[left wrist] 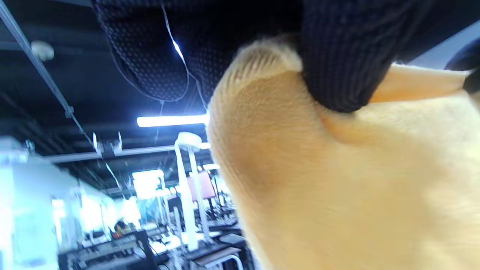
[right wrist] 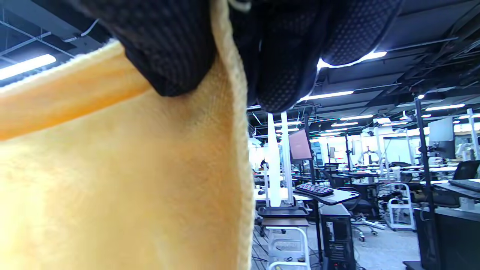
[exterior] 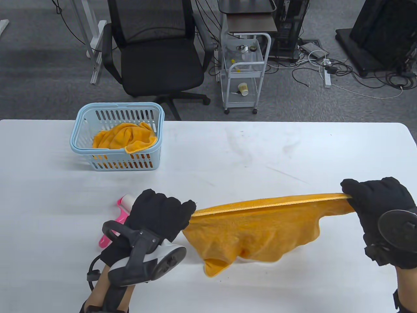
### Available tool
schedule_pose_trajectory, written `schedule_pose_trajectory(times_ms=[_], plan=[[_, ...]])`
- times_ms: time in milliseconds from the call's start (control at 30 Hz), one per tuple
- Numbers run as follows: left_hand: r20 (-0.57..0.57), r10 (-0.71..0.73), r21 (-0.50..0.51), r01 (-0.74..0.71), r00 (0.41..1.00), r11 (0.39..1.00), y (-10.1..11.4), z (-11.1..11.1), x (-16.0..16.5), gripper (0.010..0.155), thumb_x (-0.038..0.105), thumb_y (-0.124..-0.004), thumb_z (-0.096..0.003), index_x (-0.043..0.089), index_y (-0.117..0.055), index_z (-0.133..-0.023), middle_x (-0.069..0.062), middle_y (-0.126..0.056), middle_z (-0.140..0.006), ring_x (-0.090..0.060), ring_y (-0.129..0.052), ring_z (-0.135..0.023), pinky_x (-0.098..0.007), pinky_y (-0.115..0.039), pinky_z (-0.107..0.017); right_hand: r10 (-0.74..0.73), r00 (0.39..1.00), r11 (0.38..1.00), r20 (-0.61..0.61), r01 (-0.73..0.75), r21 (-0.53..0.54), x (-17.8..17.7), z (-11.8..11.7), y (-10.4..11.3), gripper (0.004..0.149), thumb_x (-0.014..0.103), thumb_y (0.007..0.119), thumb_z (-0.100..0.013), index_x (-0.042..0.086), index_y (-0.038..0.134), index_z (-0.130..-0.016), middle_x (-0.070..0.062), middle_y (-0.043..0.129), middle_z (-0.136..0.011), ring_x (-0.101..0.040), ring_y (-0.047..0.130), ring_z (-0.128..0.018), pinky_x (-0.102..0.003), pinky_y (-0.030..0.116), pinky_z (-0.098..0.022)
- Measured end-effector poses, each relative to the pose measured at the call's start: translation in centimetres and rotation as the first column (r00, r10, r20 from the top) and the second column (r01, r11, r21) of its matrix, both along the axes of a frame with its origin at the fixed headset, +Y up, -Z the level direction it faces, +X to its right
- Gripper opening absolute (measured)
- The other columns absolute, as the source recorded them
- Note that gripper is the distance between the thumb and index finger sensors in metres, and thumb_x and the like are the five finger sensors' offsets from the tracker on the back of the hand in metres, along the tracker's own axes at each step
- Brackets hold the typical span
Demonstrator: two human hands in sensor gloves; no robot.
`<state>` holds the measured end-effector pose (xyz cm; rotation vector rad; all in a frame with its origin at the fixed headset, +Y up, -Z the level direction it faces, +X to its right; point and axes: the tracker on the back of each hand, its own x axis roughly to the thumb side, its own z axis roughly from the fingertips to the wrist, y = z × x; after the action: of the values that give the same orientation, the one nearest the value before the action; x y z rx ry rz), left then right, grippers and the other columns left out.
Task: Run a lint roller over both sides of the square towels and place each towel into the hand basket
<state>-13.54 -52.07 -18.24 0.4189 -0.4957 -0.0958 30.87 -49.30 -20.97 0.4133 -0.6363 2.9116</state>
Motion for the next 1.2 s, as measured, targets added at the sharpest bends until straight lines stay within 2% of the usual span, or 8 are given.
schedule_pose_trajectory(times_ms=[200, 433, 633, 733, 833, 1000, 1100, 1200], plan=[[-0.092, 0.070, -0.109, -0.080, 0.993, 0.991, 0.5, -5.1, -0.3, 0.039, 0.043, -0.088, -0.0477, 0.042, -0.083, -0.086, 0.009, -0.092, -0.081, -0.019, -0.096, -0.068, -0.059, -0.073, -0.070, -0.023, 0.998, 0.992, 0.065, 0.031, -0.124, 0.5, -5.9, -1.6, 0.042, 0.028, 0.086, -0.051, 0.021, 0.083, -0.092, -0.008, 0.092, -0.078, -0.039, 0.089, -0.075, -0.066, 0.065, -0.064], [-0.312, 0.175, 0.033, -0.173, 0.934, 0.984, 0.6, -12.4, -0.2, 0.041, 0.048, -0.088, -0.0455, 0.040, -0.081, -0.086, 0.009, -0.092, -0.076, -0.018, -0.096, -0.065, -0.057, -0.073, -0.069, -0.092, 0.969, 0.976, 0.229, 0.133, -0.171, 0.0, -14.2, -4.2, 0.044, 0.033, 0.086, -0.049, 0.021, 0.083, -0.091, -0.006, 0.092, -0.075, -0.036, 0.088, -0.075, -0.064, 0.065, -0.066], [-0.273, 0.192, 0.344, -0.091, 0.943, 0.935, 4.4, -10.1, 0.0, 0.039, 0.045, -0.083, -0.0496, 0.047, -0.074, -0.088, 0.015, -0.084, -0.087, -0.016, -0.089, -0.082, -0.058, -0.066, -0.077, -0.186, 0.954, 0.971, 0.233, 0.142, 0.194, -0.5, -12.9, 0.8, 0.043, 0.035, 0.085, -0.050, 0.026, 0.080, -0.092, -0.002, 0.089, -0.080, -0.034, 0.085, -0.081, -0.063, 0.062, -0.069], [-0.247, 0.143, 0.394, -0.035, 0.958, 0.918, 3.6, -8.0, -0.2, 0.039, 0.042, -0.082, -0.0510, 0.049, -0.073, -0.088, 0.018, -0.081, -0.094, -0.017, -0.086, -0.091, -0.059, -0.063, -0.079, -0.152, 0.981, 0.956, 0.121, 0.115, 0.269, -0.6, -11.0, 0.3, 0.041, 0.033, 0.084, -0.051, 0.028, 0.080, -0.092, -0.002, 0.087, -0.084, -0.034, 0.082, -0.086, -0.064, 0.059, -0.071], [-0.218, 0.029, 0.291, 0.037, 0.976, 0.956, 0.1, -6.5, -0.1, 0.039, 0.038, -0.083, -0.0517, 0.048, -0.075, -0.089, 0.017, -0.082, -0.099, -0.020, -0.086, -0.095, -0.061, -0.062, -0.079, -0.011, 0.995, 0.961, 0.099, -0.017, 0.275, -0.8, -9.3, -2.8, 0.041, 0.033, 0.085, -0.050, 0.029, 0.081, -0.091, -0.002, 0.087, -0.086, -0.034, 0.080, -0.088, -0.065, 0.059, -0.071], [-0.162, -0.220, -0.016, 0.220, 0.962, 0.975, -10.6, -5.0, 1.0, 0.039, 0.039, -0.084, -0.0504, 0.046, -0.078, -0.089, 0.015, -0.086, -0.098, -0.021, -0.090, -0.093, -0.061, -0.065, -0.077, 0.274, 0.961, 0.961, -0.022, -0.274, 0.025, -1.9, -7.3, -12.4, 0.041, 0.032, 0.085, -0.050, 0.029, 0.082, -0.090, -0.004, 0.084, -0.093, -0.036, 0.076, -0.093, -0.066, 0.058, -0.071], [-0.111, -0.381, -0.207, 0.354, 0.918, 0.912, -17.4, -4.3, 2.4, 0.040, 0.041, -0.084, -0.0492, 0.046, -0.079, -0.088, 0.014, -0.087, -0.098, -0.022, -0.092, -0.092, -0.060, -0.067, -0.076, 0.402, 0.909, 0.897, -0.113, -0.415, -0.153, -2.6, -6.3, -18.3, 0.041, 0.031, 0.085, -0.050, 0.029, 0.082, -0.091, -0.004, 0.082, -0.096, -0.036, 0.074, -0.096, -0.066, 0.057, -0.071], [-0.030, -0.455, -0.336, 0.420, 0.890, 0.843, -21.9, -3.7, 3.4, 0.040, 0.042, -0.083, -0.0481, 0.046, -0.080, -0.088, 0.014, -0.087, -0.099, -0.022, -0.092, -0.093, -0.060, -0.067, -0.075, 0.418, 0.888, 0.833, -0.194, -0.459, -0.309, -3.0, -5.1, -23.0, 0.041, 0.031, 0.085, -0.049, 0.027, 0.082, -0.090, -0.005, 0.082, -0.096, -0.037, 0.074, -0.096, -0.066, 0.059, -0.070]])
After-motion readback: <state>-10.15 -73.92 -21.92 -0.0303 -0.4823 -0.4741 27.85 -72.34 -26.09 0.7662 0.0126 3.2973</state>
